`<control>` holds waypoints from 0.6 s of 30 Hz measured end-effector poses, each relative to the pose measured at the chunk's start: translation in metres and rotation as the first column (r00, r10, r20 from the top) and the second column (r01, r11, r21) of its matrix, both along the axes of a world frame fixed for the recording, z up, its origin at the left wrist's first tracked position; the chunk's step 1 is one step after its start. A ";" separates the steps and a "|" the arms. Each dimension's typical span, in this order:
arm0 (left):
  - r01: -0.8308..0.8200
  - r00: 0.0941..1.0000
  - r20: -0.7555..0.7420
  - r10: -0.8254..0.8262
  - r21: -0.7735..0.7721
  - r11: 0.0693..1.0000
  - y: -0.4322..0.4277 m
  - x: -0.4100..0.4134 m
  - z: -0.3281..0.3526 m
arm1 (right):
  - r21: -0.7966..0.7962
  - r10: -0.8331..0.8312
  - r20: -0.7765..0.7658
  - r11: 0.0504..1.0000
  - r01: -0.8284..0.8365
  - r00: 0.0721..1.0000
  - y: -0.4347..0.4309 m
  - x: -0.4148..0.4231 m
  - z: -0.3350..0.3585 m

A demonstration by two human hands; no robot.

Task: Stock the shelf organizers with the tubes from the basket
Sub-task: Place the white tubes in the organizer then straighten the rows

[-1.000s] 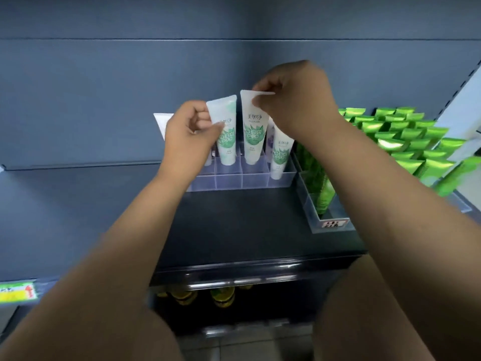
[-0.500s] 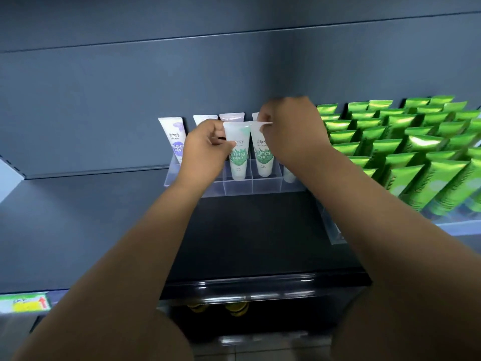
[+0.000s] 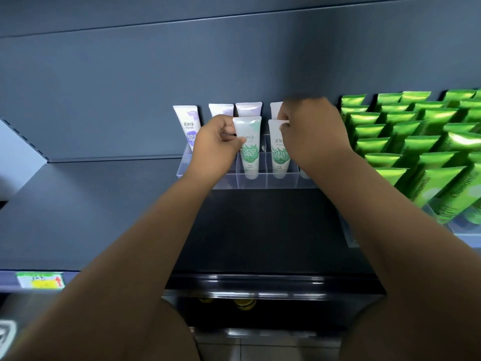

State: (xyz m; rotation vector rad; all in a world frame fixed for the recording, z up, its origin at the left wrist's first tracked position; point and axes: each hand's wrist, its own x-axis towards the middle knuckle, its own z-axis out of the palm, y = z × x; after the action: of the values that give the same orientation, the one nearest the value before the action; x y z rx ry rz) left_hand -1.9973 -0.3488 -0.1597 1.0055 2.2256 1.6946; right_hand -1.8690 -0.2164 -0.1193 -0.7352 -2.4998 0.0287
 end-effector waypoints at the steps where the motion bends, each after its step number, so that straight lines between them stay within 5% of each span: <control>1: 0.004 1.000 -0.002 -0.004 -0.002 1.000 -0.001 0.000 0.000 | 0.011 -0.004 0.004 1.000 0.004 1.000 0.000 0.000 0.001; 18: 0.034 0.999 -0.023 -0.035 -0.024 0.999 -0.005 -0.001 -0.005 | 0.102 0.044 0.025 0.994 -0.046 0.999 0.006 0.000 0.000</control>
State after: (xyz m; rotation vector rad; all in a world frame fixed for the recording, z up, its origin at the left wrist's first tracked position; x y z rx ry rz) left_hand -1.9981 -0.3543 -0.1651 1.0567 2.2238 1.6471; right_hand -1.8692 -0.2108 -0.1195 -0.6401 -2.5183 -0.0911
